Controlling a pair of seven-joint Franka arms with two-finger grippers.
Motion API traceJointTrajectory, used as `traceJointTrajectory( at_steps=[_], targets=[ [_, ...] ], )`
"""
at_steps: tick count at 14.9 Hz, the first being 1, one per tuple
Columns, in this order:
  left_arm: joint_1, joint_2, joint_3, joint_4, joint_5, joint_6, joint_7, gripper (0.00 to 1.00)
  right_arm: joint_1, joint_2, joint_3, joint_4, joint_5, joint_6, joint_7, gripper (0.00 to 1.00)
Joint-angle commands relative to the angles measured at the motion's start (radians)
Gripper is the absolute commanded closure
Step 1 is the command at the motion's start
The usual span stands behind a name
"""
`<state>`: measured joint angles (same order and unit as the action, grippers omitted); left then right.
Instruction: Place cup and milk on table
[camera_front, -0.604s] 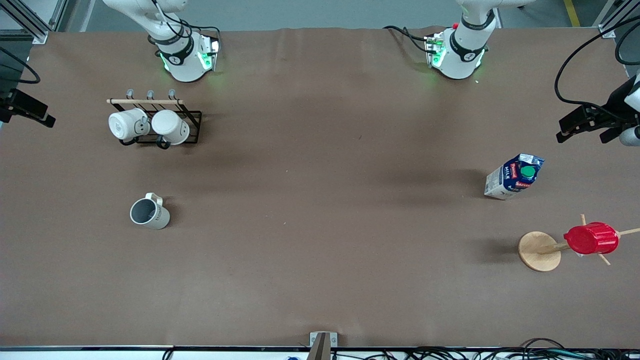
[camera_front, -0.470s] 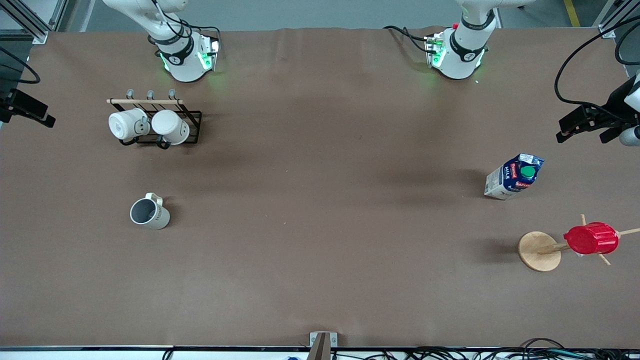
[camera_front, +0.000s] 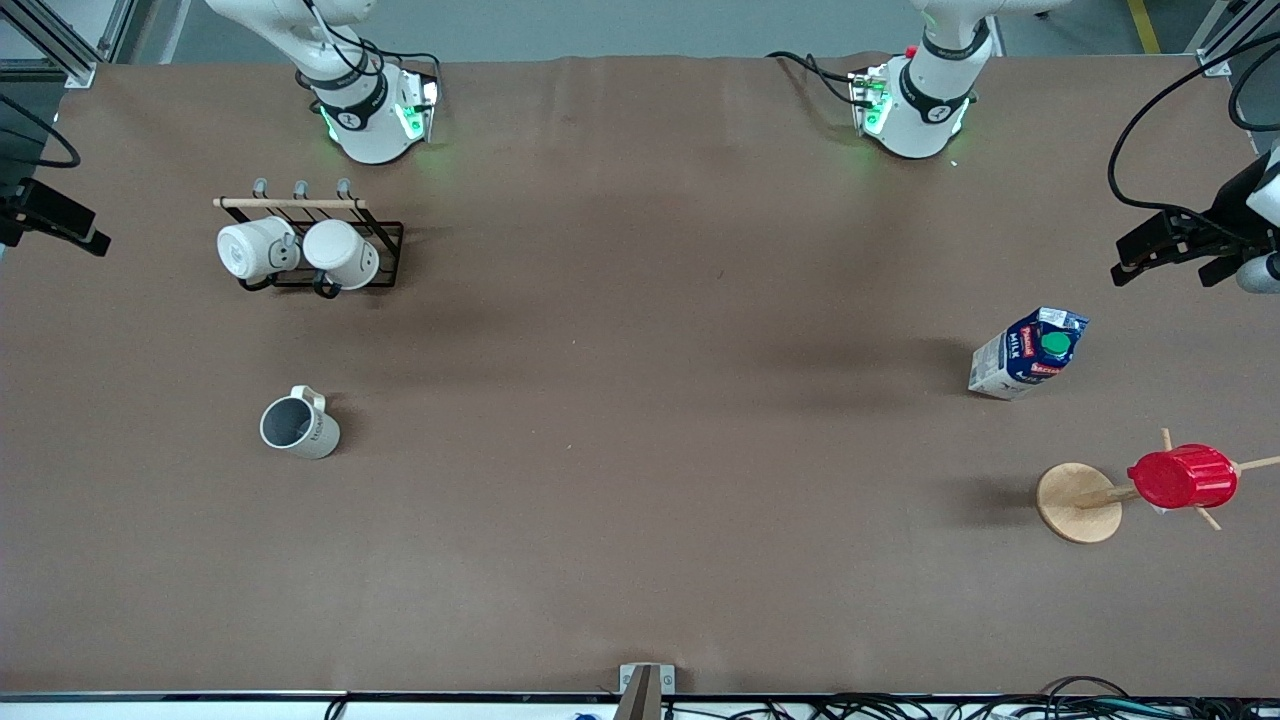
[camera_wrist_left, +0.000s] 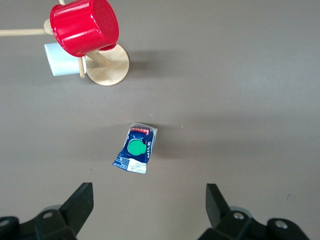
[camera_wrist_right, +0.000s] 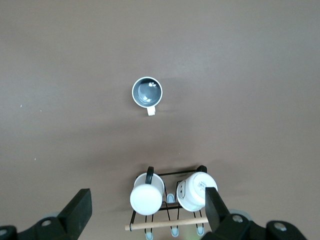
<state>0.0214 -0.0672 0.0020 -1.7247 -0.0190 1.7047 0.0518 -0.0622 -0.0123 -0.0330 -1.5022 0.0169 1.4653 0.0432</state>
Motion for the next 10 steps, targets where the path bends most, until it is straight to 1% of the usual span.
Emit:
traceJointTrajectory(
  at_steps=[1,3,4,5,7,8,9,10],
  targets=[
    [-0.001,-0.008,0.000,0.001,0.004,-0.017,0.006,0.01,-0.005,0.054,0.010,-0.010,0.005,0.032,-0.014,0.00],
    [-0.003,-0.008,-0.002,-0.010,0.005,-0.023,0.017,0.01,-0.005,0.132,0.010,-0.019,0.005,0.084,-0.044,0.00],
    [-0.003,-0.006,0.001,-0.013,0.005,-0.017,0.017,0.01,-0.007,0.150,0.011,-0.050,0.005,0.125,-0.052,0.00],
    [0.000,-0.002,0.001,-0.028,0.005,0.001,0.023,0.01,-0.007,0.156,0.010,-0.109,0.005,0.191,-0.060,0.00],
    [0.003,-0.003,0.004,-0.097,0.005,0.084,0.025,0.01,-0.005,0.157,0.010,-0.253,0.005,0.373,-0.112,0.00],
    [0.005,-0.005,0.004,-0.125,0.005,0.099,0.025,0.01,-0.004,0.158,0.011,-0.321,0.003,0.467,-0.124,0.00],
    [0.005,-0.005,0.004,-0.142,0.005,0.104,0.025,0.01,-0.002,0.161,0.013,-0.369,0.002,0.537,-0.127,0.00],
    [0.005,-0.005,0.003,-0.159,0.007,0.122,0.029,0.01,0.004,0.187,0.013,-0.403,0.000,0.594,-0.134,0.00]
  ],
)
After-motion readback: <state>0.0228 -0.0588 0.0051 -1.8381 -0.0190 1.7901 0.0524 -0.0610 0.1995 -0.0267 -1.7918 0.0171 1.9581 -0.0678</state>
